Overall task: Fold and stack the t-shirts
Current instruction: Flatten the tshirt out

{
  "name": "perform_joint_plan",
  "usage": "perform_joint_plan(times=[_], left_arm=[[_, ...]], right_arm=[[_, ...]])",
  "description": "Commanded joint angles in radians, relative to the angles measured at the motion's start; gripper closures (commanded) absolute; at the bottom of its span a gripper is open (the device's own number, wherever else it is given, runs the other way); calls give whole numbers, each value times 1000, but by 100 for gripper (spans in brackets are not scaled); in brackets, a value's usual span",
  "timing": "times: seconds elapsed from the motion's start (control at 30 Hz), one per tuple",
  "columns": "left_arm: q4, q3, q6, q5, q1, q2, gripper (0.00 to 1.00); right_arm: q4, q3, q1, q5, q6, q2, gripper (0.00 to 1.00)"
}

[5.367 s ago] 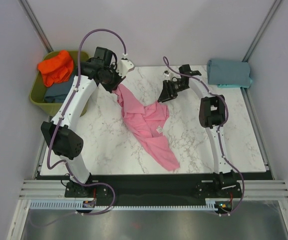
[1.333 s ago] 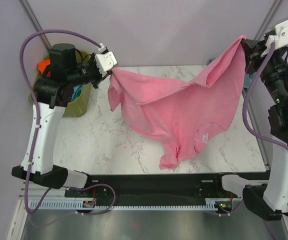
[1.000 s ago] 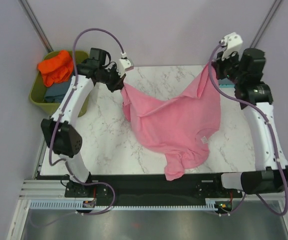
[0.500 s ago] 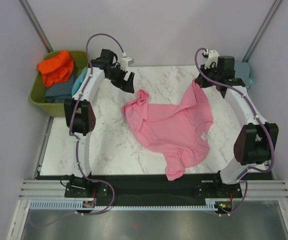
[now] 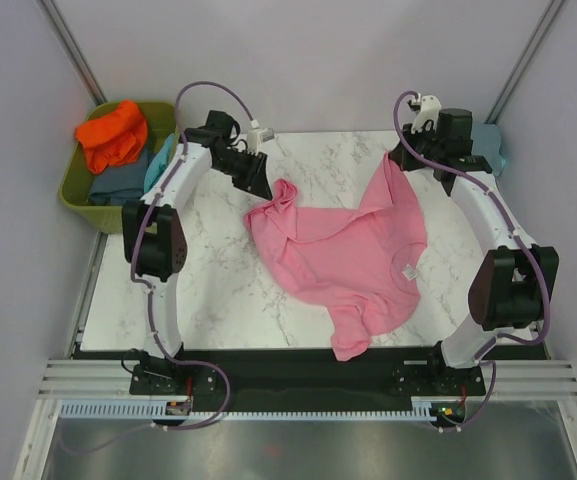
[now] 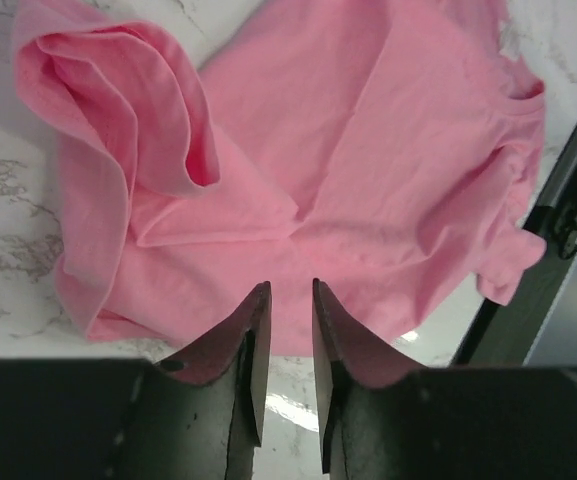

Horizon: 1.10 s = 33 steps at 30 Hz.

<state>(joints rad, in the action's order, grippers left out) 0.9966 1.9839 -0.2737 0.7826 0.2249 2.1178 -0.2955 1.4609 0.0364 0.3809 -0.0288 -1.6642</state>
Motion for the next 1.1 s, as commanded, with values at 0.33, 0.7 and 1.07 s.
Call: perform_joint_plan(times=[0.33,0.7,1.07], left_arm=[[5,138,-311,-150,33,149,32],[-24,179,-484,-177,39,197,34],[-21,129,-579,-82,65,166,35]], right_arm=[[47,-28,-10,1,9,54,100],[50,-28,-12,0,7,47,100],[52,-33,-12,-14,4,46,100]])
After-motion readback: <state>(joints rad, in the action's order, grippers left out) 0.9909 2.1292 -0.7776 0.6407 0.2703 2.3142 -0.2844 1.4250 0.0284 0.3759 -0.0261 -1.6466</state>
